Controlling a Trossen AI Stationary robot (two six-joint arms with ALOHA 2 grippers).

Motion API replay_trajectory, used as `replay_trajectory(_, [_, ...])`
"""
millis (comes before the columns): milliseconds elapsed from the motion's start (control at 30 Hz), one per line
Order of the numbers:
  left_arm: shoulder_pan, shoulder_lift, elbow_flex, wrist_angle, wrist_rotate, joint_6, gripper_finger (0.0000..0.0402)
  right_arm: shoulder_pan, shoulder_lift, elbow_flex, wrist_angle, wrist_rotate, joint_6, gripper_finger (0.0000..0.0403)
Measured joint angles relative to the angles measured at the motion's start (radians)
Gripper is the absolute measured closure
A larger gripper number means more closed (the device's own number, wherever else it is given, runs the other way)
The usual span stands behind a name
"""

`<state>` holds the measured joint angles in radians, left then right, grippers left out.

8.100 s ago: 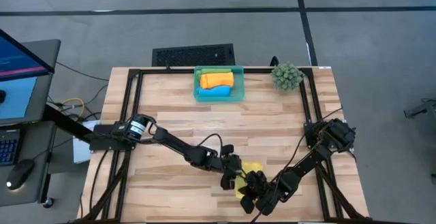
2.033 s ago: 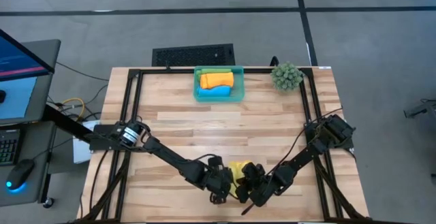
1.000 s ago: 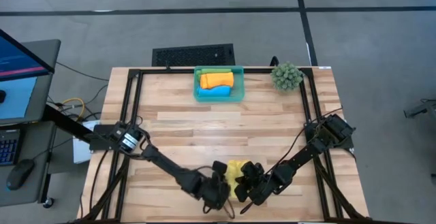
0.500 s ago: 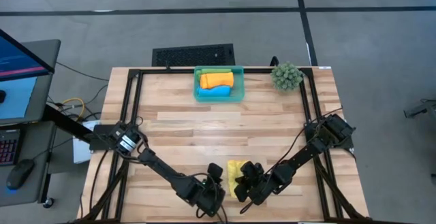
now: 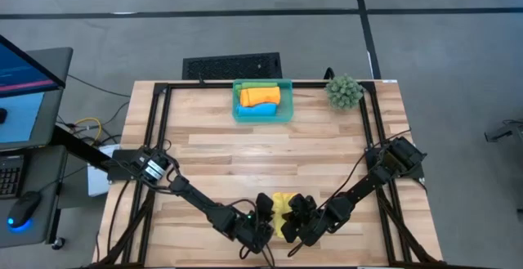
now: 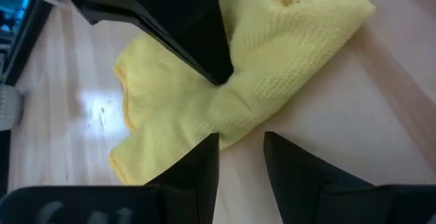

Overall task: Roll microfiber towels into tight, uniform cylinder then place into a basket
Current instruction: Roll the yellow towel

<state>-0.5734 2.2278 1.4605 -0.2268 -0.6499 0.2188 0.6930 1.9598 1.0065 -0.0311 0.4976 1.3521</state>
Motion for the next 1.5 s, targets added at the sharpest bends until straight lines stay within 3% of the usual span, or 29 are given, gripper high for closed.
replay_trajectory(267, [0.022, -0.003, -0.038, 0.152, 0.069, 0.117, 0.0290, 0.000, 0.000, 0.000, 0.002, -0.005, 0.000, 0.0391])
replay_trajectory(633, [0.054, -0.003, -0.039, 0.169, 0.146, 0.231, 0.0295, -0.002, -0.001, 0.000, 0.001, -0.023, -0.019, 0.0391])
replay_trajectory(900, [0.041, -0.002, -0.035, 0.186, 0.147, 0.322, 0.0379, -0.002, -0.002, 0.000, 0.002, -0.042, -0.052, 0.0391])
replay_trajectory(1167, [0.038, -0.003, -0.035, 0.169, 0.156, 0.242, 0.0397, -0.003, -0.003, 0.001, 0.004, -0.081, -0.122, 0.0390])
replay_trajectory(1300, [0.037, -0.011, -0.023, 0.128, 0.224, 0.166, 0.0398, -0.001, -0.003, 0.001, 0.022, -0.107, -0.185, 0.0388])
replay_trajectory(1500, [0.041, -0.013, 0.089, -0.060, 0.333, 0.030, 0.0399, 0.000, -0.002, 0.002, 0.043, -0.154, -0.254, 0.0379])
